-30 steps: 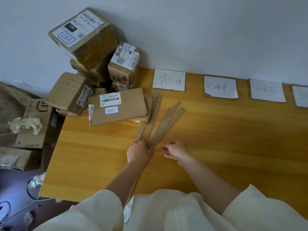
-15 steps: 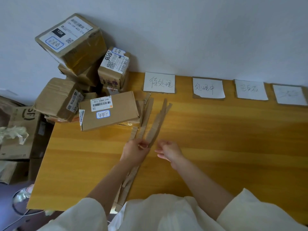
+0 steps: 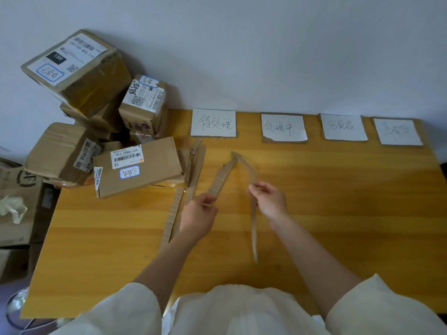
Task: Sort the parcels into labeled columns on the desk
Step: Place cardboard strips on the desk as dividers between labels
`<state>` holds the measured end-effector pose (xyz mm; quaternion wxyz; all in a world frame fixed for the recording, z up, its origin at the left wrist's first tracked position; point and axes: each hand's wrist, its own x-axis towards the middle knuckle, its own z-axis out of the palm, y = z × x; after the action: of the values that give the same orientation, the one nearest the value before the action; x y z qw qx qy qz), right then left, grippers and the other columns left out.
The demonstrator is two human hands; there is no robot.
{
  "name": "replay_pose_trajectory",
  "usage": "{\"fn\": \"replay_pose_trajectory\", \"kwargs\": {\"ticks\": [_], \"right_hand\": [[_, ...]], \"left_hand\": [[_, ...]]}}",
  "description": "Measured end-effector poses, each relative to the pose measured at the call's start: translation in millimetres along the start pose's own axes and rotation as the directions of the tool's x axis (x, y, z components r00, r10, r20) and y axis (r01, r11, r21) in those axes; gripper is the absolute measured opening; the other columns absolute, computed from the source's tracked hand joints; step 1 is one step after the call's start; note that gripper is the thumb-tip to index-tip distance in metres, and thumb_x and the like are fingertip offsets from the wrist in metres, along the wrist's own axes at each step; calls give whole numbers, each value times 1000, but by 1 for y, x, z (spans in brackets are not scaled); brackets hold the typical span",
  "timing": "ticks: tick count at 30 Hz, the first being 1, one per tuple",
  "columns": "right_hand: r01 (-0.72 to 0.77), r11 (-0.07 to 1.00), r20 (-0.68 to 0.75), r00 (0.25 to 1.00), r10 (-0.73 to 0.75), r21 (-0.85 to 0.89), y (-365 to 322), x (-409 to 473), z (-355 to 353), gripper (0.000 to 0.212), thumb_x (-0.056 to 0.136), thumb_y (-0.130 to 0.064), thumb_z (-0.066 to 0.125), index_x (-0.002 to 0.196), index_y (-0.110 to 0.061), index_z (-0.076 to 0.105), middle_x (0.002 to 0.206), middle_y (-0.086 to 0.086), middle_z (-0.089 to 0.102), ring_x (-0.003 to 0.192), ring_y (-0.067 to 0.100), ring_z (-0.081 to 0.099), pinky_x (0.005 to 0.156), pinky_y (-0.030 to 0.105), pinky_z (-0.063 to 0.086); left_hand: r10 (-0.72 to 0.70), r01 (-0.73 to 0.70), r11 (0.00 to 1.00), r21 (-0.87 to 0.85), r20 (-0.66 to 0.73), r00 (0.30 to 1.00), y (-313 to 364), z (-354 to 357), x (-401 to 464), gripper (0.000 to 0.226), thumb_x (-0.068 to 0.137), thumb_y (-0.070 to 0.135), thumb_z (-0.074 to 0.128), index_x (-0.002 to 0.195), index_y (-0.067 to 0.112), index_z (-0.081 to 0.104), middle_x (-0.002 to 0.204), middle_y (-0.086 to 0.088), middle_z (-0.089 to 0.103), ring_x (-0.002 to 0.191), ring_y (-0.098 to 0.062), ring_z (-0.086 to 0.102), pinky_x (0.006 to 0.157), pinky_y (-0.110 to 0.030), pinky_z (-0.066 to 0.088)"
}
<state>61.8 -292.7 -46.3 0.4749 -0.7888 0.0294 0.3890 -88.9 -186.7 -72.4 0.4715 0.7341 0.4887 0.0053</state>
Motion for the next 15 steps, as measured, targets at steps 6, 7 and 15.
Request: {"fn": "replay_pose_trajectory", "kwargs": {"ticks": [6, 7, 15], "right_hand": [[-36, 997, 30, 999, 38, -68, 20, 12, -20, 4, 95, -22, 64, 98, -24, 66, 91, -10, 72, 99, 13, 63, 100, 42, 49], [-34, 997, 45, 998, 37, -71, 23, 12, -20, 5, 95, -21, 64, 98, -24, 66, 91, -10, 72, 100, 12, 64, 100, 41, 49], [-105, 982, 29, 993, 111, -158, 37, 24, -9, 31, 95, -24, 63, 125, -17, 64, 122, 0, 66, 112, 21, 60, 99, 43, 51]], "left_hand": [[-52, 69, 960, 273, -69, 996, -30, 8, -7, 38, 83, 20, 69, 119, 22, 58, 122, 1, 54, 103, -20, 57, 71, -32, 50], [-66, 82, 951, 298, -64, 996, -34, 10, -8, 40, 82, 20, 70, 120, 22, 57, 122, 2, 53, 103, -20, 57, 72, -34, 52], [-46, 77, 954, 288, -110, 993, -37, 17, -10, 34, 86, 13, 62, 118, 21, 57, 115, -2, 58, 96, -22, 60, 77, -38, 54]]}}
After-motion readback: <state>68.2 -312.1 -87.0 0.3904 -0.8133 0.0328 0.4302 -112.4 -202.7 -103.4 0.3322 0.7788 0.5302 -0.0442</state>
